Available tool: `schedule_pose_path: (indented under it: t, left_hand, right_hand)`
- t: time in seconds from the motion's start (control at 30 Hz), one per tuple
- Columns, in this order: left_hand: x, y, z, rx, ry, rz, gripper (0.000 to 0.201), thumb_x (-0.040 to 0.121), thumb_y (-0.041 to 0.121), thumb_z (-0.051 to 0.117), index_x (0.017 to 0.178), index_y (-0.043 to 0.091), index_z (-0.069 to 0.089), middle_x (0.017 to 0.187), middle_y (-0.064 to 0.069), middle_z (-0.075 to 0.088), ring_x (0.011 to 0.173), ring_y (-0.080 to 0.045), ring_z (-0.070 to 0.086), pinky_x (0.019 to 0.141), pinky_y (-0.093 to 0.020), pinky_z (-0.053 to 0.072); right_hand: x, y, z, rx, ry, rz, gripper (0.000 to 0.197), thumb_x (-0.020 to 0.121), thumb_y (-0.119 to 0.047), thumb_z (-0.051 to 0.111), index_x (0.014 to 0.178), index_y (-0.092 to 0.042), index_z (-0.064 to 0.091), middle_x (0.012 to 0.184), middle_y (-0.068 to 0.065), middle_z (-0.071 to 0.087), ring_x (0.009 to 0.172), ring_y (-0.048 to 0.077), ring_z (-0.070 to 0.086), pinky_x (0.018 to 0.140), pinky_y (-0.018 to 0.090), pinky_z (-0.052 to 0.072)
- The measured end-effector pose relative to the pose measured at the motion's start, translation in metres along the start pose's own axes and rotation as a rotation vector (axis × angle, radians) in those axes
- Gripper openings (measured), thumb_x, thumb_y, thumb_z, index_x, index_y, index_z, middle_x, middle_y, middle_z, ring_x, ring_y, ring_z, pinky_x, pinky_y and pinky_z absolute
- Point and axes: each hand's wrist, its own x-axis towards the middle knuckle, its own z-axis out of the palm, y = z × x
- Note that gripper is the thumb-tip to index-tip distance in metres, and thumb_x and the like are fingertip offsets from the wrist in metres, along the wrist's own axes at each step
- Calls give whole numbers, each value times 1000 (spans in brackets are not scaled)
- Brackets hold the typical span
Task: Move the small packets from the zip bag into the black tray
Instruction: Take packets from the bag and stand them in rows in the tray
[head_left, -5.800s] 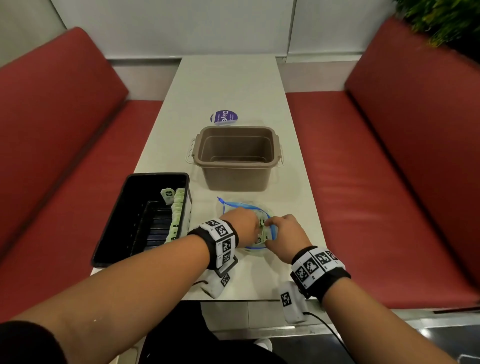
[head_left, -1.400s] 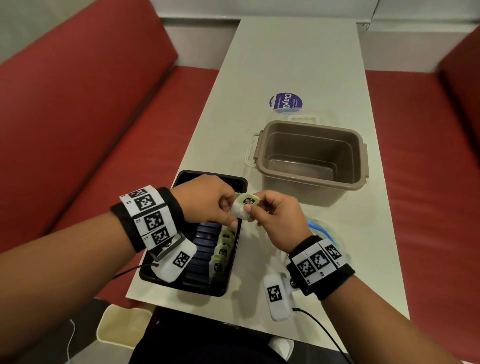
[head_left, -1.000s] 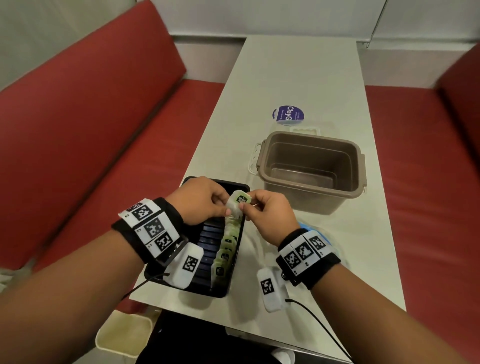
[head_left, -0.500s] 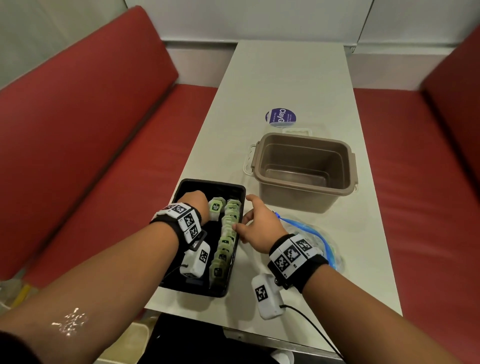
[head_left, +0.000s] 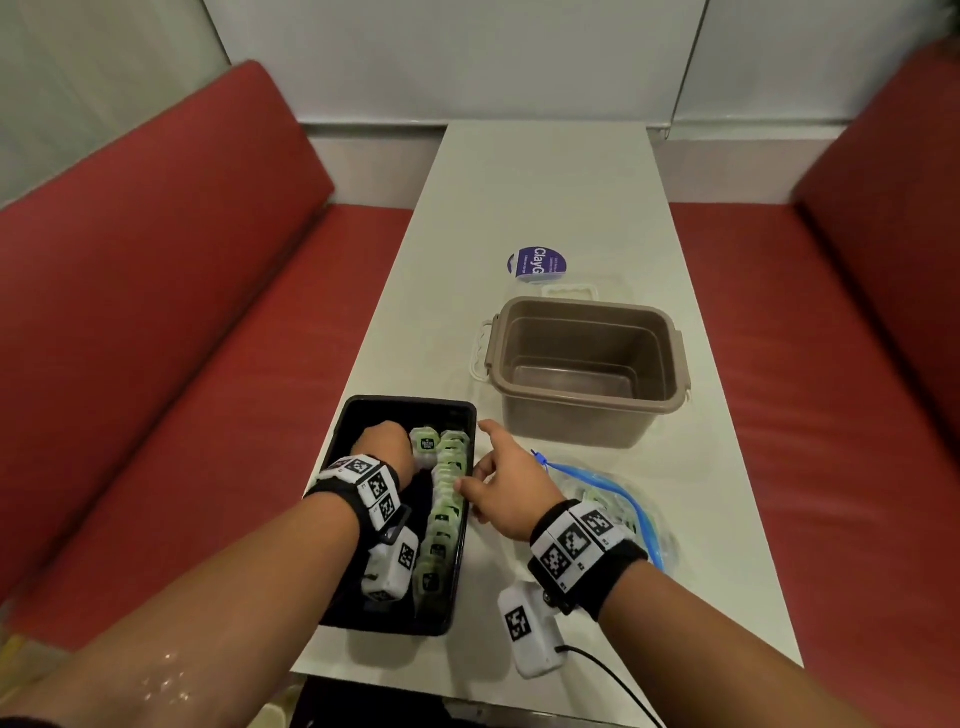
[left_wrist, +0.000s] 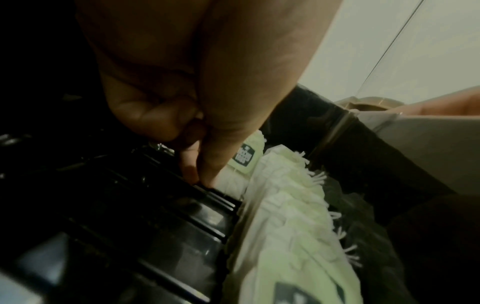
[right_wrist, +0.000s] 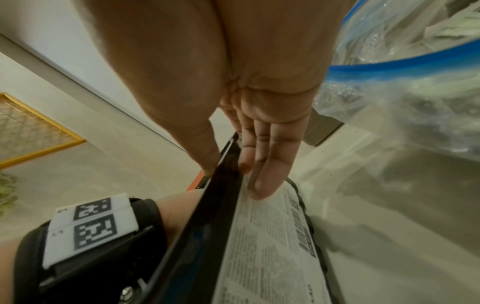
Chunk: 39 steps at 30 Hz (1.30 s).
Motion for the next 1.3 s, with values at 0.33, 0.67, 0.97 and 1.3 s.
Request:
schedule_pose_path:
  t: [0.33,0.67,0.97,1.3]
  left_hand:
    - [-87,31,-52,-92,154,422,16,90,21,65,101,18,75,100,0,74,94,-20,67,89,-34,54]
    - [-151,126,28,35,-18,843,20,90,21,61,104,22,77,102,1,74,97,-20,65,88,-30,50]
    - [-146,150,89,39,-76,648,24,89,36,62,80,15,70,83,-2,71,77,-20,64,72,-32,54]
    - [-160,156,90,23,48,631,23,85,31,59,67,18,62,66,2,58,70,-21,61,62,-32,51]
  right_hand:
    - [-38,17,-62,-78,230,-61,19,94,-15,56,109,-25,63,87,-9,68,73,14,65,72,33,56]
    - [-111,68,-96,-668,145,155,24,88,-25,55,95,-27,77,94,0,74,92,25,65,74,28,49]
    - [-124,110,-95,-654,249,290,19,91,-28,61,103,-28,76,109,6,56,99,27,62,83,28,48]
    - [-123,120,-96,-514,313,224,19,86,-31,68,104,-27,73,111,3,58,98,21,61,77,23,40]
